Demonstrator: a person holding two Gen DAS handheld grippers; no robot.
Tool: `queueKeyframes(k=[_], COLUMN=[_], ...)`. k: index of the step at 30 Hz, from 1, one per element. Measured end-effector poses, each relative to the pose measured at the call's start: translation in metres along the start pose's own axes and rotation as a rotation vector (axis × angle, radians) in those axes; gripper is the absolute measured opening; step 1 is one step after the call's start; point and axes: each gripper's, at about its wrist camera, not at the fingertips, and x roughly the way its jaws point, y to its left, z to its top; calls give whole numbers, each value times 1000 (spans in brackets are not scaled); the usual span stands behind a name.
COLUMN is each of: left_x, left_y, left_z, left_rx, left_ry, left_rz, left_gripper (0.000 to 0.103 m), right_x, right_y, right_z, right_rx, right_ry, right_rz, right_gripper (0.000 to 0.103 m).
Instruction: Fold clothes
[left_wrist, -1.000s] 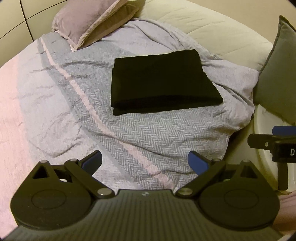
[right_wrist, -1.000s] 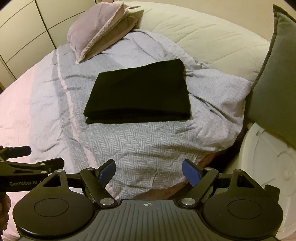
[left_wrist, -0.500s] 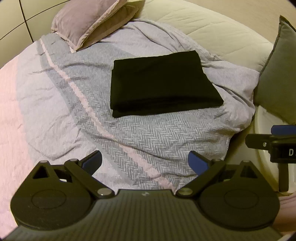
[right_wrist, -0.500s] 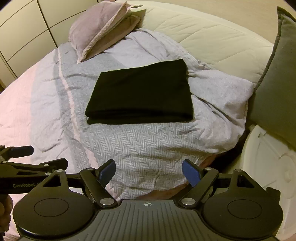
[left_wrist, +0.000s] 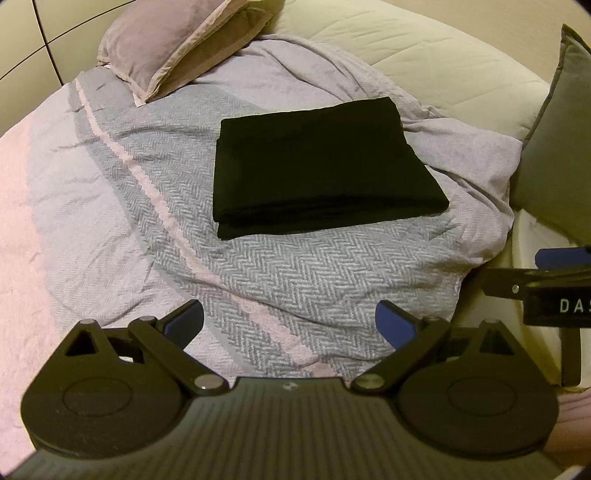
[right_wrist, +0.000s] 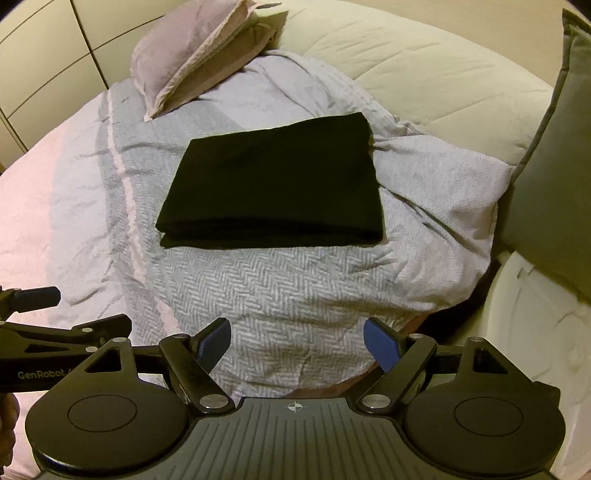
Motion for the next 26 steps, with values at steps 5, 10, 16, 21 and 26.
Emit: queueKeyframes(k=[5,10,16,21,26], left_x=[-1,-2,-5,-8,-13], left_y=[-1,-1,-4,-7,-9], left_z=[0,-1,-2,-3,-6], left_rx=[1,2,4,5,14], left_ry=[-3,-6,-14,-26,-53], left_rz=[5,3,10,14,32], left_gripper=[98,98,98,98,98], right_x=[-1,-4,-9,-14,-18], right_y=[1,3,5,5,3], right_z=[1,1,-1,-2,-3], right_rx=[-1,-4,-2,1,10], right_ry=[-5,-7,-15,-24,-32], right_rz=[5,12,17,16,14], right_gripper=[82,82,82,82,82])
